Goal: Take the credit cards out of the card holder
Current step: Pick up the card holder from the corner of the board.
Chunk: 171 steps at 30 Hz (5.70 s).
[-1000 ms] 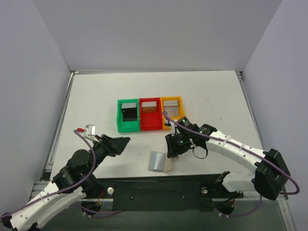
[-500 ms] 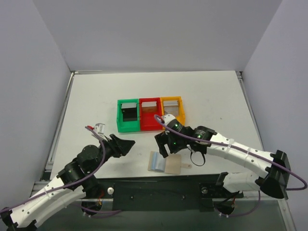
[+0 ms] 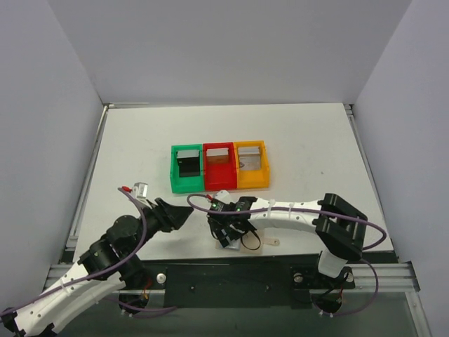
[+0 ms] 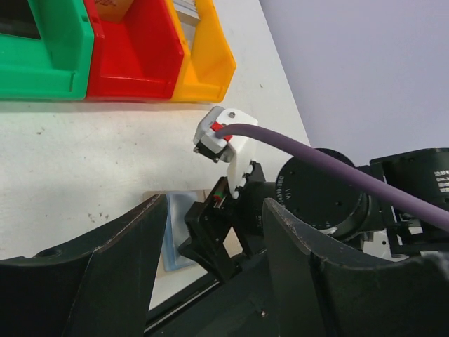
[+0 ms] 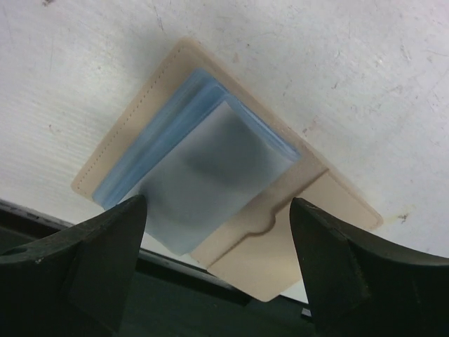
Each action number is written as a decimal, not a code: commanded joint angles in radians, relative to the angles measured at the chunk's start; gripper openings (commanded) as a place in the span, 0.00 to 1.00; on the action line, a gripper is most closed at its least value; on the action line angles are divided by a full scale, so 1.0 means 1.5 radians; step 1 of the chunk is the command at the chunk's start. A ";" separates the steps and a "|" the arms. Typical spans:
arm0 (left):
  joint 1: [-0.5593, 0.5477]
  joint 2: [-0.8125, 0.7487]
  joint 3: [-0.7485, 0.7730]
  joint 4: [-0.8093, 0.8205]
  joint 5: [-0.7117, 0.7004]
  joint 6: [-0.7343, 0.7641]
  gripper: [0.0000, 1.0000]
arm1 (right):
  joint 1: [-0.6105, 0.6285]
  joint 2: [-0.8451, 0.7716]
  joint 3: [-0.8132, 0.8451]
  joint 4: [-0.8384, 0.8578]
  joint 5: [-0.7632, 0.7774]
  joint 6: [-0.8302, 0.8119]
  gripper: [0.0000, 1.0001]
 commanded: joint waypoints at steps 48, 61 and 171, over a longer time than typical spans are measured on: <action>0.002 0.070 -0.043 0.067 0.036 -0.030 0.66 | -0.123 -0.236 -0.120 0.062 0.063 -0.034 0.50; 0.003 0.035 -0.051 0.041 0.027 -0.041 0.66 | -0.059 -0.072 -0.036 0.028 0.077 -0.018 0.64; 0.003 0.202 -0.136 0.516 0.182 -0.084 0.72 | -0.146 -0.495 -0.078 0.200 -0.181 0.077 0.00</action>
